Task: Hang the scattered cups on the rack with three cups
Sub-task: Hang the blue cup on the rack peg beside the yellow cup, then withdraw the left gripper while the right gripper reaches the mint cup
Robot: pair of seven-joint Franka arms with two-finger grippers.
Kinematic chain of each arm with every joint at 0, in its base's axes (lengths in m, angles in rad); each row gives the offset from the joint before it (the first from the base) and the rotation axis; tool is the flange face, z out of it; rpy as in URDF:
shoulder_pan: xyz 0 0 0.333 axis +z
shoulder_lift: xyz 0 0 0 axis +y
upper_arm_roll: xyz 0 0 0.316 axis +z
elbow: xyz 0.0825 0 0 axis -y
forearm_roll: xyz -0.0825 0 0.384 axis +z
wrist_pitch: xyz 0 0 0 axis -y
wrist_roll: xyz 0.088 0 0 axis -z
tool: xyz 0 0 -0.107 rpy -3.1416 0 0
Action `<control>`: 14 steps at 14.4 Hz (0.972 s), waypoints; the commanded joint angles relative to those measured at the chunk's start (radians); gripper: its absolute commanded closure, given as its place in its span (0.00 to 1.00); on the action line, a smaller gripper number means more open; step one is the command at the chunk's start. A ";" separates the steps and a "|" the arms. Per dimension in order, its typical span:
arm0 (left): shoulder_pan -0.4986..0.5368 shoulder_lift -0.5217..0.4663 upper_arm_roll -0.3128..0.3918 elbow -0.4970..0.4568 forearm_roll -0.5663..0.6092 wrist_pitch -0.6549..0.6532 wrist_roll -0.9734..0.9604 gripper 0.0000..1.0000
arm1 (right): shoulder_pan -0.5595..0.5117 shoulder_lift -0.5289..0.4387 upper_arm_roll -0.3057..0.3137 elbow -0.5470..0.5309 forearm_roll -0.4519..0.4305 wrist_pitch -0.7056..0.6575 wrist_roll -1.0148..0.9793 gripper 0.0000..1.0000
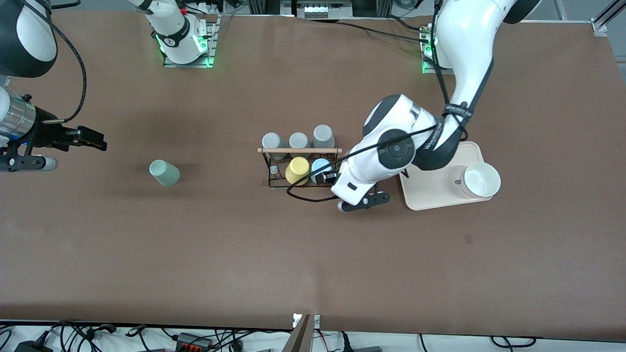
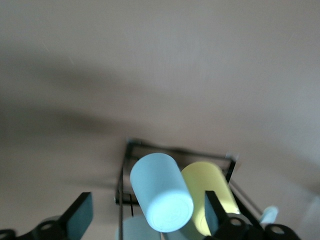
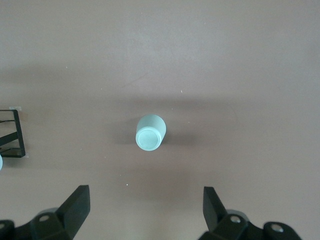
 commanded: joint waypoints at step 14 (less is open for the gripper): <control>0.395 -0.499 -0.020 -0.270 0.150 -0.517 0.395 0.00 | 0.066 0.031 -0.001 -0.518 -0.007 0.570 0.035 0.00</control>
